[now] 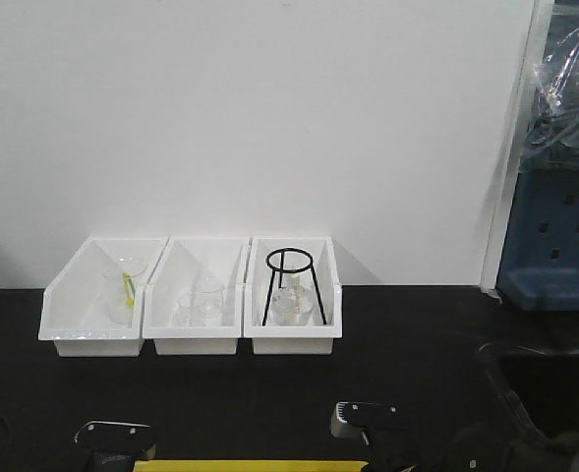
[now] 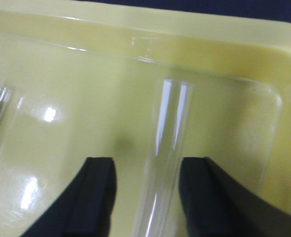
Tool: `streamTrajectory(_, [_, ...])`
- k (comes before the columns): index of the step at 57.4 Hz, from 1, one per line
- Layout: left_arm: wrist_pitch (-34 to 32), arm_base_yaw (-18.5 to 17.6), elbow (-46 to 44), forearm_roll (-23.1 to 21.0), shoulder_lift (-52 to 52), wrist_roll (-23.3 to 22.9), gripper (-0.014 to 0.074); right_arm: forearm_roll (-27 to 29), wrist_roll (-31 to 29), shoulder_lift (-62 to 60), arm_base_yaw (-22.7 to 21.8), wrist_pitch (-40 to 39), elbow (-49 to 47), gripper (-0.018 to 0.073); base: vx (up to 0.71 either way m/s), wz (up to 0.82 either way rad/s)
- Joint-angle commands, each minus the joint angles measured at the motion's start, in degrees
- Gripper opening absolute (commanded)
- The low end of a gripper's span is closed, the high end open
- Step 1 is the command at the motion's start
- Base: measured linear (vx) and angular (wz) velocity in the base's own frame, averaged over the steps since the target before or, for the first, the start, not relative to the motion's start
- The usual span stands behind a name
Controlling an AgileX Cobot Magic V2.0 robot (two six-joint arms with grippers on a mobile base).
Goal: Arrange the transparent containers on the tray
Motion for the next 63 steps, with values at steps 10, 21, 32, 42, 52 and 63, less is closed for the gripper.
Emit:
streamTrajectory(10, [-5.59,-0.29,-1.57,-0.02,-7.77,0.26,0.0452,0.20,-0.62,-2.94,-0.27,-0.71,-1.99,0.0520,0.00,0.00])
streamTrajectory(21, [-5.50,-0.16,-1.57,3.17,-16.51,3.25,0.0449,-0.06,-2.01,-10.67,-0.27,0.02,-3.41,0.0475,0.00,0.00])
streamTrajectory(32, [-7.13,-0.16,-1.57,6.43,-27.86,3.20,0.0449,-0.37,-6.88,-24.45,-0.27,-5.65,-3.62,0.0363,0.00,0.00])
streamTrajectory(42, [-8.86,-0.16,-1.57,7.63,-40.14,3.61,0.0449,-0.37,-13.91,-36.60,-0.27,-8.78,-3.62,0.0214,0.00,0.00])
streamTrajectory(52, [-6.93,-0.16,-1.57,7.63,-48.85,10.04,0.0395,-0.10,-16.51,-40.64,-0.27,-8.61,-3.62,0.0129,0.00,0.00])
streamTrajectory(63, [-6.79,-0.16,-1.57,7.63,-53.35,12.00,0.0328,0.60,-16.44,-40.89,-0.27,-8.58,-3.62,0.0113,0.00,0.00])
